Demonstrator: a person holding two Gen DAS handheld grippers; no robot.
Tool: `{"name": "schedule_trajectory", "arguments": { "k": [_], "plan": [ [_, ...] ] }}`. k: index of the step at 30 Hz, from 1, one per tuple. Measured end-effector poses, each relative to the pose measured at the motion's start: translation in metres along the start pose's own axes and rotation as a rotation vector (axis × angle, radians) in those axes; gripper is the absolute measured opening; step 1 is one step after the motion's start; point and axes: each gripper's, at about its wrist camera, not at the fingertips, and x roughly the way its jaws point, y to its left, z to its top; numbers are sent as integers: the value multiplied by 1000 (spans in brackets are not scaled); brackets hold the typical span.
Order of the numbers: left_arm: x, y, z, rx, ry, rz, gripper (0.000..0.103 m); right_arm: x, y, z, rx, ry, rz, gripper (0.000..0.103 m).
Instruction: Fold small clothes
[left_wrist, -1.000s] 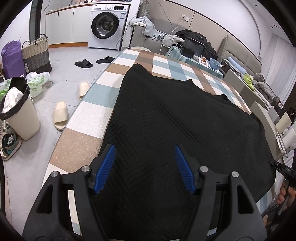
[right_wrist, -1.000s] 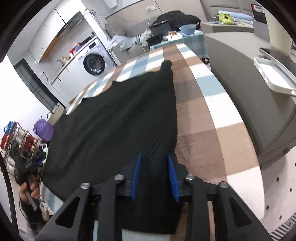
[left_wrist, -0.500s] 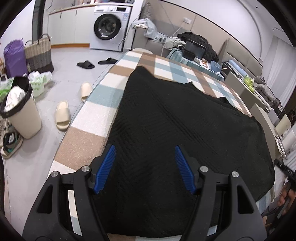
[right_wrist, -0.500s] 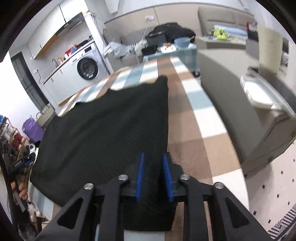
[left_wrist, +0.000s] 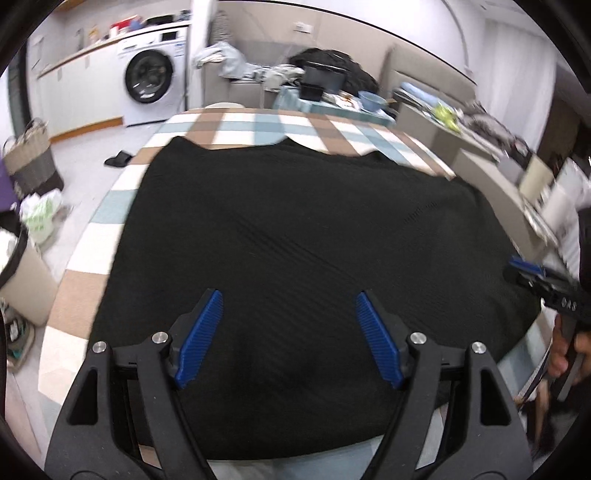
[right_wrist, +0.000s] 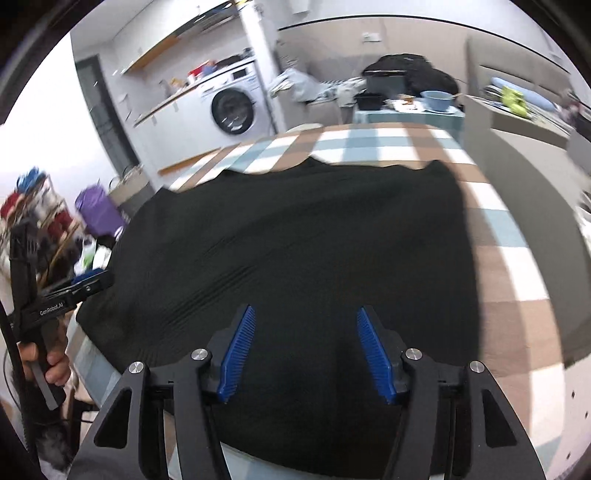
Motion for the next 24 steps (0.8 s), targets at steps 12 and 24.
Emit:
{"name": "schedule_trajectory", "arguments": {
  "k": [12, 24],
  "plan": [
    [22, -18, -25, 37, 50, 34, 76, 21, 11, -23, -106, 38, -80, 70],
    [-35, 28, -70, -101, -9, 98, 77, 12, 19, -22, -88, 11, -70, 74]
  ]
}}
